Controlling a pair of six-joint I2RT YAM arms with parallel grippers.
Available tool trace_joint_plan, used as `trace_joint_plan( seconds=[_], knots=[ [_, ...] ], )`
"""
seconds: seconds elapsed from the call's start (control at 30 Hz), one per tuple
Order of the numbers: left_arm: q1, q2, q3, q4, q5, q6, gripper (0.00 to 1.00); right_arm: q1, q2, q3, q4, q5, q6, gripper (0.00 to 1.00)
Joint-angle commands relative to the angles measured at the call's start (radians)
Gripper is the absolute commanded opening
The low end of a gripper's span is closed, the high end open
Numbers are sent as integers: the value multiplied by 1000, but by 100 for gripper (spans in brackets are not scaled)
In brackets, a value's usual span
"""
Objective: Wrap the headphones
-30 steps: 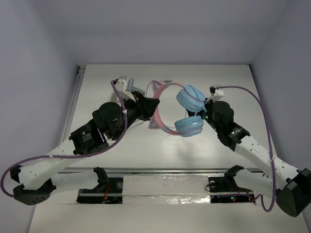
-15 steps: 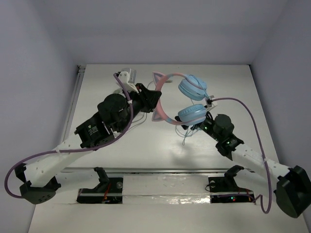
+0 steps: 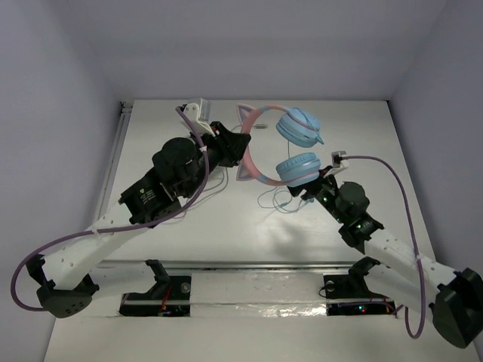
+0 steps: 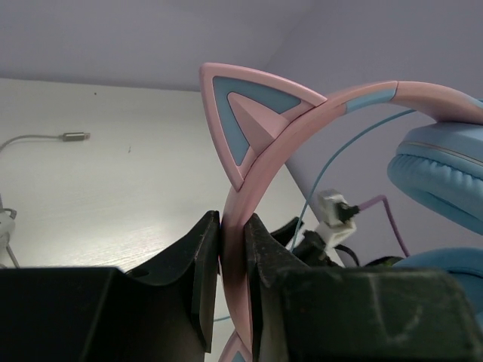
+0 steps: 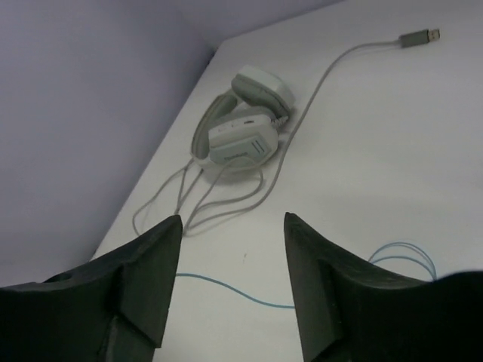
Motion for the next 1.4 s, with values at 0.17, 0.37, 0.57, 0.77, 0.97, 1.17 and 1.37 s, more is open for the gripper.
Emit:
trace_joint_plan(
  seconds=[0.17,0.37,0.57,0.77,0.97,1.17,1.37],
  knots=[
    [65,-42,70,133,31,-34,0,-4,-113,-34,46,-237,-28,69],
    [65,-42,90,120,35,-38,0,-4,-44,-40,149,-382,-24,69],
    [65,-36,97,123,49,-43,0,-4,65,-10,218,-440,-26,69],
    [74,-18,126,117,58,-39,0,5,131,-8,270,-420,-38,68],
    [74,10,155,117,71,-38,0,6,229,36,339,-400,-61,69],
    [74,15,160,117,68,-42,0,6,310,73,420,-419,-66,69],
    [84,16,156,109,37,-45,0,36,401,86,508,-463,-29,43]
  ],
)
